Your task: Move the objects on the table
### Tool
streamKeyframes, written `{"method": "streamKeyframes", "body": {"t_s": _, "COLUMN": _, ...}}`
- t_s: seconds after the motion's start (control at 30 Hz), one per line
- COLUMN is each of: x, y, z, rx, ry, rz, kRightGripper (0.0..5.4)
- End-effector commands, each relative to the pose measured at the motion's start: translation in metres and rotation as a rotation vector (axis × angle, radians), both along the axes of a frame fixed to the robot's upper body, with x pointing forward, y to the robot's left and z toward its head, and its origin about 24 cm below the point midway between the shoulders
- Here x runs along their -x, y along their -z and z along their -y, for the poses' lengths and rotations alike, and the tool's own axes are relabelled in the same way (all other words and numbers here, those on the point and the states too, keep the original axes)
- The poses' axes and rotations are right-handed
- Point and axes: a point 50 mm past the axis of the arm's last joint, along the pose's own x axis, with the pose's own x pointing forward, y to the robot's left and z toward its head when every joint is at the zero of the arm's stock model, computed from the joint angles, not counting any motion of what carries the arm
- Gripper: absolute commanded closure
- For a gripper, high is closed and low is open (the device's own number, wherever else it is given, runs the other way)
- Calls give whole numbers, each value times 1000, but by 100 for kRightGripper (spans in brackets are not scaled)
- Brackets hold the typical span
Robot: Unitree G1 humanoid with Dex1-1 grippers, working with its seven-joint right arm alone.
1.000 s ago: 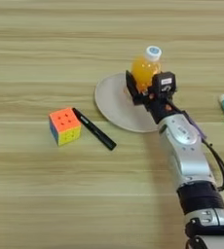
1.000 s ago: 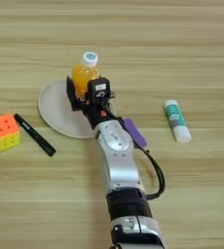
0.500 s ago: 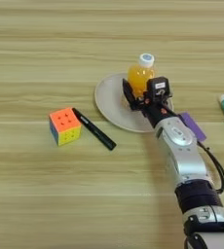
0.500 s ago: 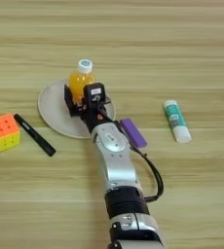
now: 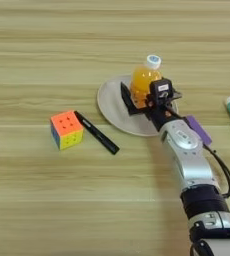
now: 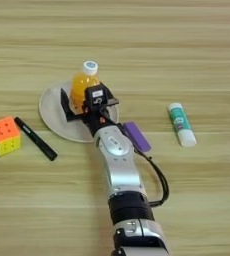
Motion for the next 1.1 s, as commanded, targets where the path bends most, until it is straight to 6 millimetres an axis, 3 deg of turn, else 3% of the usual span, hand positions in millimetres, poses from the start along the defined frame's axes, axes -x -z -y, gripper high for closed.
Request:
{"method": "streamKeyframes", "body": {"t_s": 0.03, "x": -10, "y": -32, "z": 1, "rx": 32, "ry": -12, "rz": 132, "kRightGripper": 4}}
{"method": "streamKeyframes", "body": {"t_s": 0.77, "x": -4, "y": -20, "z": 15, "rx": 55, "ry": 12, "rz": 85, "kRightGripper": 4}}
{"method": "streamKeyframes", "body": {"t_s": 1.1, "x": 8, "y": -17, "z": 20, "rx": 64, "ry": -2, "rz": 72, "kRightGripper": 4}}
